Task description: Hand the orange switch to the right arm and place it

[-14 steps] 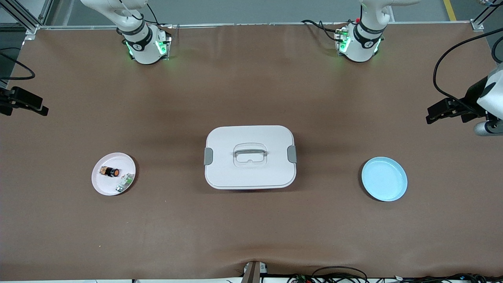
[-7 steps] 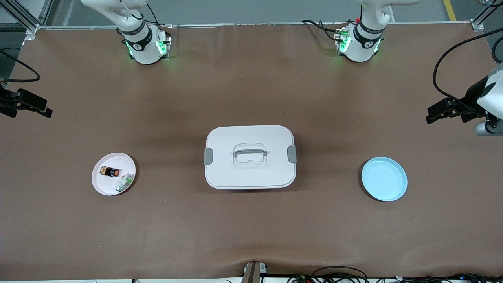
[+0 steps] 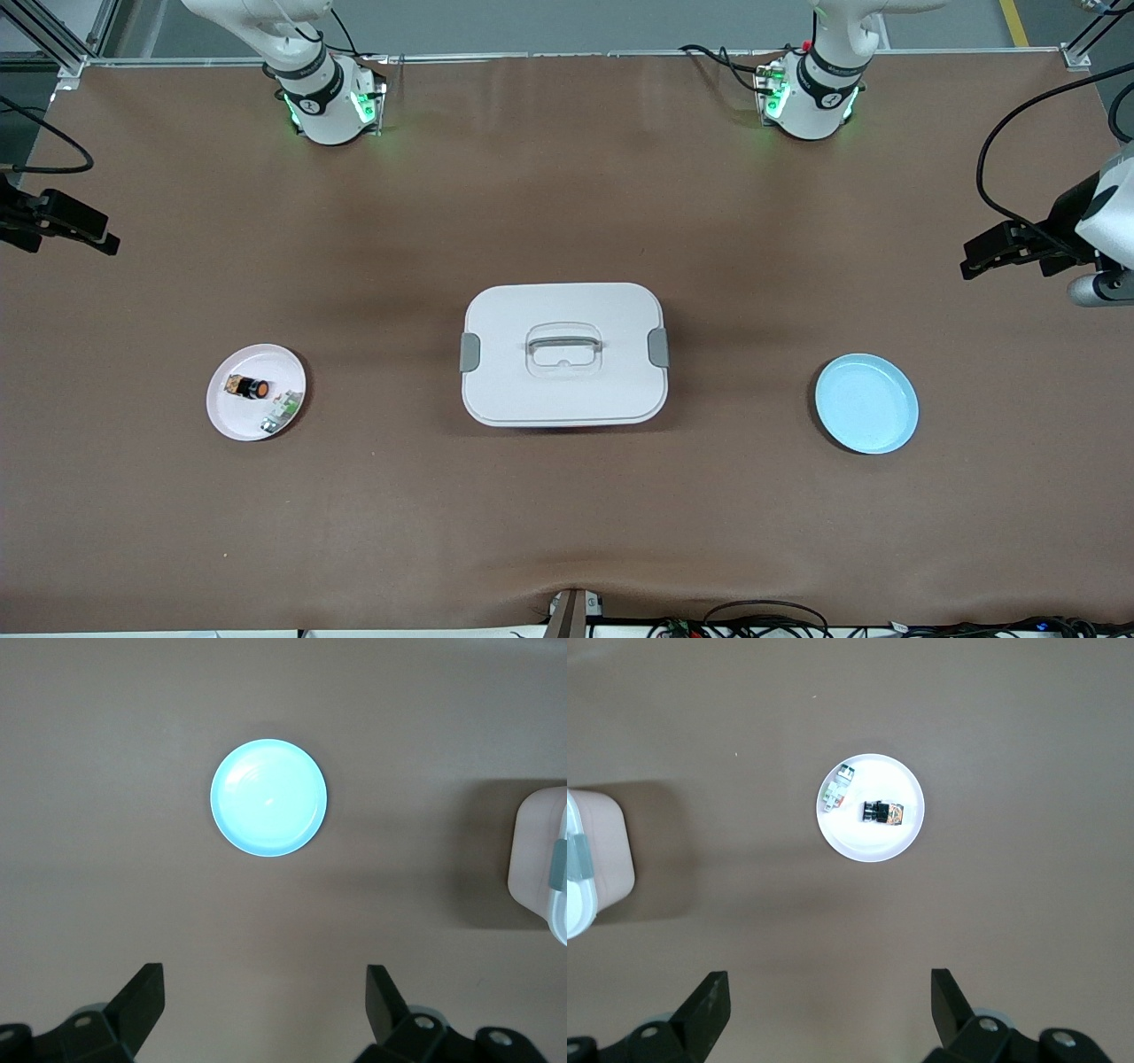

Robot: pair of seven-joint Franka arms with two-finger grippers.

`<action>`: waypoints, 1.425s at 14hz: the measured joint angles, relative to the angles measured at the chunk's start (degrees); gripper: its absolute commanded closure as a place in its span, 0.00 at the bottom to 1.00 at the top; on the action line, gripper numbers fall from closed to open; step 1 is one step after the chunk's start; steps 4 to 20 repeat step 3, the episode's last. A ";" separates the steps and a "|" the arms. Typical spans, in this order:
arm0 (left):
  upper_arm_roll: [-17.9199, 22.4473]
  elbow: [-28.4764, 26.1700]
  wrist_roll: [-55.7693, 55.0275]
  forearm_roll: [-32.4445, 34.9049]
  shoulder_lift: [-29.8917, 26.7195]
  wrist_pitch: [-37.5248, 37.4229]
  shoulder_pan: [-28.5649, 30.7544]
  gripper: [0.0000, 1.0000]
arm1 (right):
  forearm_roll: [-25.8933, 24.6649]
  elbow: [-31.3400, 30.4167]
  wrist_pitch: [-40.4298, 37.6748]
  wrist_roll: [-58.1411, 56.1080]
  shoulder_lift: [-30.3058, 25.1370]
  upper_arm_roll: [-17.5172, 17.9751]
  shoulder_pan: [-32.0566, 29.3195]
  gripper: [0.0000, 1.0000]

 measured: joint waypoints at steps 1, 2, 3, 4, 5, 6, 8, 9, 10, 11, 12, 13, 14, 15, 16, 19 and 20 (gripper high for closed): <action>0.00 0.00 0.00 0.00 0.00 0.00 0.00 0.00 | -0.01 0.37 -0.04 0.71 -0.04 0.06 0.01 0.00; 0.00 0.00 0.00 0.00 0.00 0.00 0.00 0.00 | -0.13 0.77 -0.15 1.02 -0.10 0.13 0.04 0.00; 0.00 0.00 0.00 0.00 0.00 0.00 0.00 0.00 | -0.45 1.06 -0.19 1.22 -0.16 0.19 0.10 0.00; 0.00 0.00 0.00 0.00 0.00 0.00 0.00 0.00 | -0.45 1.06 -0.19 1.22 -0.16 0.19 0.10 0.00; 0.00 0.00 0.00 0.00 0.00 0.00 0.00 0.00 | -0.45 1.06 -0.19 1.22 -0.16 0.19 0.10 0.00; 0.00 0.00 0.00 0.00 0.00 0.00 0.00 0.00 | -0.45 1.06 -0.19 1.22 -0.16 0.19 0.10 0.00; 0.00 0.00 0.00 0.00 0.00 0.00 0.00 0.00 | -0.45 1.06 -0.19 1.22 -0.16 0.19 0.10 0.00; 0.00 0.00 0.00 0.00 0.00 0.00 0.00 0.00 | -0.45 1.06 -0.19 1.22 -0.16 0.19 0.10 0.00; 0.00 0.00 0.00 0.00 0.00 0.00 0.00 0.00 | -0.45 1.06 -0.19 1.22 -0.16 0.19 0.10 0.00; 0.00 0.00 0.00 0.00 0.00 0.00 0.00 0.00 | -0.45 1.06 -0.19 1.22 -0.16 0.19 0.10 0.00; 0.00 0.00 0.00 0.00 0.00 0.00 0.00 0.00 | -0.45 1.06 -0.19 1.22 -0.16 0.19 0.10 0.00; 0.00 0.00 0.00 0.00 0.00 0.00 0.00 0.00 | -0.45 1.06 -0.19 1.22 -0.16 0.19 0.10 0.00; 0.00 0.00 0.00 0.00 0.00 0.00 0.00 0.00 | -0.45 1.06 -0.19 1.22 -0.16 0.19 0.10 0.00; 0.00 0.00 0.00 0.00 0.00 0.00 0.00 0.00 | -0.45 1.06 -0.19 1.22 -0.16 0.19 0.10 0.00; 0.00 0.00 0.00 0.00 0.00 0.00 0.00 0.00 | -0.45 1.06 -0.19 1.22 -0.16 0.19 0.10 0.00; 0.00 0.00 0.00 0.00 0.00 0.00 0.00 0.00 | -0.45 1.06 -0.19 1.22 -0.16 0.19 0.10 0.00; 0.00 0.00 0.00 0.00 0.00 0.00 0.00 0.00 | -0.45 1.06 -0.19 1.22 -0.16 0.19 0.10 0.00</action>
